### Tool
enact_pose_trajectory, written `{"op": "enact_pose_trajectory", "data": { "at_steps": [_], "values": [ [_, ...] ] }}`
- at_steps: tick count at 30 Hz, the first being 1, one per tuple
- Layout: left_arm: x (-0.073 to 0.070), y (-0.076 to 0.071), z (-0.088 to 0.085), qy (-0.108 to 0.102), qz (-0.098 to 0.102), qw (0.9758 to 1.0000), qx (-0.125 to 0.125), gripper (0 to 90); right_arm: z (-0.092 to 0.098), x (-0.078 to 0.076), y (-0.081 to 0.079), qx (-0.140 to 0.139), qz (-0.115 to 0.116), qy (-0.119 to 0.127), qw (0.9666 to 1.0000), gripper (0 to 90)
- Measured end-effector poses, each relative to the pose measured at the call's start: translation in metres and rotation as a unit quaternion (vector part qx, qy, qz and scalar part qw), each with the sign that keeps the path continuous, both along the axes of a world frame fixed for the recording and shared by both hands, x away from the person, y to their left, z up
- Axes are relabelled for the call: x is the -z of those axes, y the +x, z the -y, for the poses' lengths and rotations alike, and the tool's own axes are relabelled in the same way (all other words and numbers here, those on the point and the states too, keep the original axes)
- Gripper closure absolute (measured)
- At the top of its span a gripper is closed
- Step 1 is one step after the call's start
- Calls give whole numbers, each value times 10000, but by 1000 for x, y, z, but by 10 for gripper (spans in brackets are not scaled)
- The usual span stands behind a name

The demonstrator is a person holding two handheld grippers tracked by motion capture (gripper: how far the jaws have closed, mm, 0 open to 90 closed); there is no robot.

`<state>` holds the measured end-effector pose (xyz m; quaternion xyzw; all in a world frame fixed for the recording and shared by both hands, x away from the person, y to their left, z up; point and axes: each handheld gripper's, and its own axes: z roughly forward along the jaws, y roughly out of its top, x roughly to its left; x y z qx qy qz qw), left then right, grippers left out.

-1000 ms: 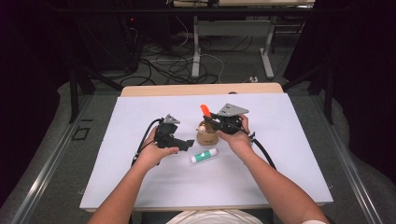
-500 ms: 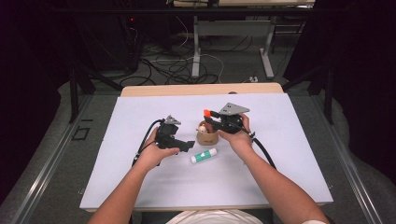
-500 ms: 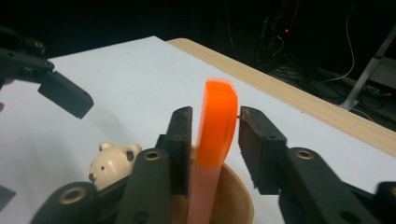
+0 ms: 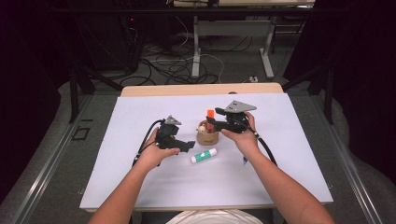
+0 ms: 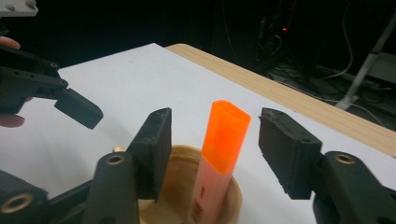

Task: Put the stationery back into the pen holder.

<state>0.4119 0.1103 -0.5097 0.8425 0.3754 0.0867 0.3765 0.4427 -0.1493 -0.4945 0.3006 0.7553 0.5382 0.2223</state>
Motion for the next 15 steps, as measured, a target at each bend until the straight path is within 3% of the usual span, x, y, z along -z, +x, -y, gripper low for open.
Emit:
{"op": "enact_pose_trajectory", "data": {
  "at_steps": [3,6,8,15],
  "values": [
    [0,0,0,2,-10,10000,21,80,3,-4,-5,68,17,-115,9999,421],
    [0,0,1,5,-13,10000,26,92,6,-6,-9,129,192,-115,9997,415],
    [0,-1,1,33,30,10000,40,95,8,-8,-12,53,125,-195,9997,409],
    [-2,-3,3,63,29,9999,105,126,13,-12,-26,157,283,-512,9982,302]
  ]
}}
